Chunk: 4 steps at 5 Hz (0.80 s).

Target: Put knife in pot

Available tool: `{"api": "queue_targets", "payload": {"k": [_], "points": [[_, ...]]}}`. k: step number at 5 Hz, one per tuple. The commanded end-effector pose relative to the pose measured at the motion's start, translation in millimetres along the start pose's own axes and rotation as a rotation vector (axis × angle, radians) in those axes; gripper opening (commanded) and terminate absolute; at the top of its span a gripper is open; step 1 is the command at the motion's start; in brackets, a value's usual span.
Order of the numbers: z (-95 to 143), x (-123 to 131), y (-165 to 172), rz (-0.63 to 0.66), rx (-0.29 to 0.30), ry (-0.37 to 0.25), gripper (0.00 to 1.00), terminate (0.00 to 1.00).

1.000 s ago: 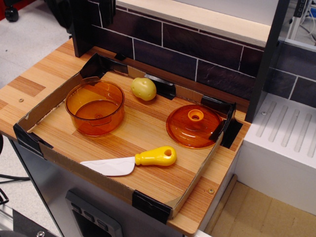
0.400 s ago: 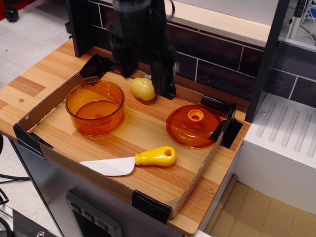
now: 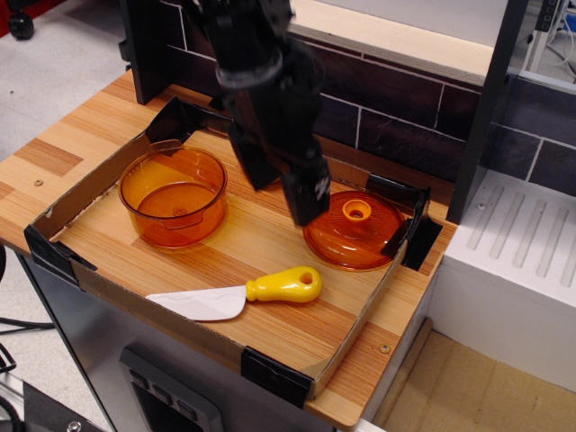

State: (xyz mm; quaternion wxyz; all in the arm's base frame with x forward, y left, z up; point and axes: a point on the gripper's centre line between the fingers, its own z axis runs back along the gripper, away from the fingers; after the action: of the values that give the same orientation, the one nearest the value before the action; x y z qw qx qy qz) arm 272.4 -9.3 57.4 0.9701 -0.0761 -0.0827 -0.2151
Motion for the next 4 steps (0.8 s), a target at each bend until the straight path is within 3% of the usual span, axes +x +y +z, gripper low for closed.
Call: {"api": "queue_targets", "payload": {"k": [1, 4], "points": [[-15, -6, -6, -0.083, -0.012, 0.038, 1.00, 0.00], [-45, -21, -21, -0.129, 0.003, 0.118, 1.00, 0.00]]}}
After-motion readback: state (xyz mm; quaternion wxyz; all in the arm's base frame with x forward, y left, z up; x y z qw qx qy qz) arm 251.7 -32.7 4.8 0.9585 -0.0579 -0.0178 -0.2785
